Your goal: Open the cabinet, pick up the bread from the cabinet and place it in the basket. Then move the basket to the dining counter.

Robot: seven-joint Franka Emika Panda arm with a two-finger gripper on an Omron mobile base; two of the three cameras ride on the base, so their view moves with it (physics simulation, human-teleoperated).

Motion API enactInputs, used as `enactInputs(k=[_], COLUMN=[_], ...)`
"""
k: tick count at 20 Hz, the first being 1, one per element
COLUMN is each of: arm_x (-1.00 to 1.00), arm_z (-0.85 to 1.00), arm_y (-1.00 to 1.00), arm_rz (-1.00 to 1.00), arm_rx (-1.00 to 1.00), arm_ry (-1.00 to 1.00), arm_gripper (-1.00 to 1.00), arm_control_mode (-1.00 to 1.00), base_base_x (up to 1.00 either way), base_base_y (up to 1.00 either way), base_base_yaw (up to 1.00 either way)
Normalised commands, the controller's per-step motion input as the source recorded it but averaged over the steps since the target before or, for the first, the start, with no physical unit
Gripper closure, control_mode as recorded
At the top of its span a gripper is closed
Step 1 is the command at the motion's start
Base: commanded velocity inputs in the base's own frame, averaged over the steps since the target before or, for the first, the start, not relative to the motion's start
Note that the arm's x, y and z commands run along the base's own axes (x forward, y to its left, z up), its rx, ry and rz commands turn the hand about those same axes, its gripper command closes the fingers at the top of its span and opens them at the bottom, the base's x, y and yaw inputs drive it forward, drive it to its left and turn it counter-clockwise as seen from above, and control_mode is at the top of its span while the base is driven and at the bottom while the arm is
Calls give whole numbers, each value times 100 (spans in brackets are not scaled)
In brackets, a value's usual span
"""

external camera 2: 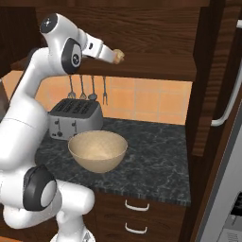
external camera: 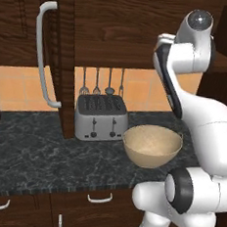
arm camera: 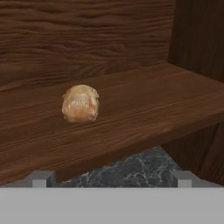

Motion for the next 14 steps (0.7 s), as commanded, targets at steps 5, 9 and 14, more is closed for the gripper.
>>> enactInputs(k=[5,9,14], arm_x=[68,67,58], arm_z=[-2,-13,-17], arm_y=[0,-11,-3], arm_rz=[6,9,5], arm_rx=[0,0,0], arm_ry=[0,1,6], arm_gripper=[-100,-100,-100], arm_control_mode=[-100,-100,-100], base_base_x=[0,0,0], base_base_y=[0,0,0], base_base_yaw=[0,0,0])
